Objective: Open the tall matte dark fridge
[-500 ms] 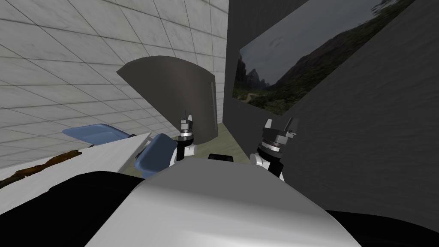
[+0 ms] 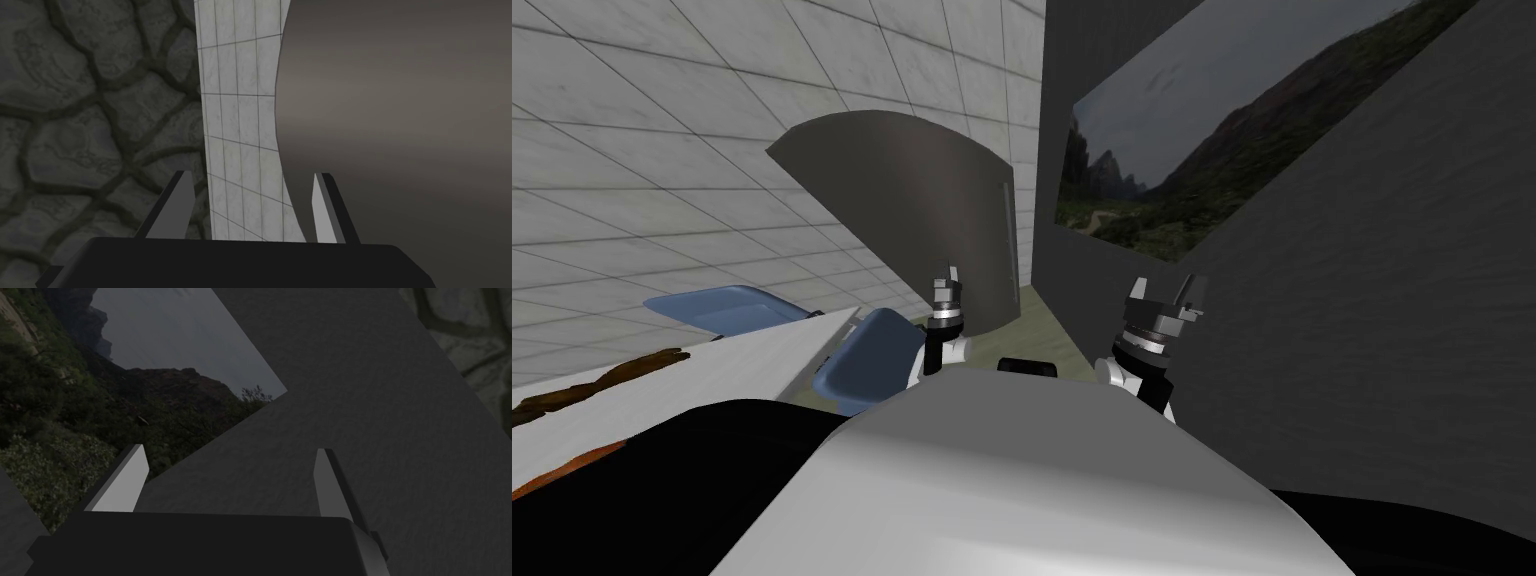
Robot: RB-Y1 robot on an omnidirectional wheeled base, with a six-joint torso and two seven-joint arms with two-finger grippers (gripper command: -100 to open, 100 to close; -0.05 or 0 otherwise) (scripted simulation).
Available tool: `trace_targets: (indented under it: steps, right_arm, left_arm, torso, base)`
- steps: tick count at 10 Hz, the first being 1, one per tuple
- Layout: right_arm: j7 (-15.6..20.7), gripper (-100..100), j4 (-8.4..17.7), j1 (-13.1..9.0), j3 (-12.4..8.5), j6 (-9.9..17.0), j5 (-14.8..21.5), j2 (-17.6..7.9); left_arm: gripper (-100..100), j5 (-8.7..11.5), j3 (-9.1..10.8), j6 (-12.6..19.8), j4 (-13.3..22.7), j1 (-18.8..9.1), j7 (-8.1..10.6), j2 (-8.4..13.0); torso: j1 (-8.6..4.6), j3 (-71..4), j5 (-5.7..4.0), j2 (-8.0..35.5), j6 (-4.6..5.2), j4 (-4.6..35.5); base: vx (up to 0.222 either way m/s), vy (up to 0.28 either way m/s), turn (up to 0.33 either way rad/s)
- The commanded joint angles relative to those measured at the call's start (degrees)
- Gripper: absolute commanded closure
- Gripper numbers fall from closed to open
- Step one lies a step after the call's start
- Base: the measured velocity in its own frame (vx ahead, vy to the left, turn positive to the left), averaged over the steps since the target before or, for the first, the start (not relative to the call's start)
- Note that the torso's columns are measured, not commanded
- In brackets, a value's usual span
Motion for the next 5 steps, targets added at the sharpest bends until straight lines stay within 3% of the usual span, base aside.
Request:
trace_targets:
  steps: [1,4,5]
  right_arm:
    - [0.00,0,0.00,0.00,0.00,0.00,0.00,0.00]
    - [0.00,0,0.00,0.00,0.00,0.00,0.00,0.00]
    - [0.00,0,0.00,0.00,0.00,0.00,0.00,0.00]
  left_arm:
    - [0,0.00,0.00,0.00,0.00,0.00,0.00,0.00]
    - [0,0.00,0.00,0.00,0.00,0.00,0.00,0.00]
    - [-100,0.12,0.04,0.72,-0.09,-0.27,0.07,2.50]
  torso:
    - [0.00,-8.44,0.00,4.24,0.00,4.23]
    - [0.00,-33.81,0.00,16.93,0.00,16.92]
    - [0.00,-42.27,0.00,21.16,0.00,21.14]
  base:
    - [0.000,0.000,0.000]
    - [0.000,0.000,0.000]
    - [0.012,0.002,-0.015]
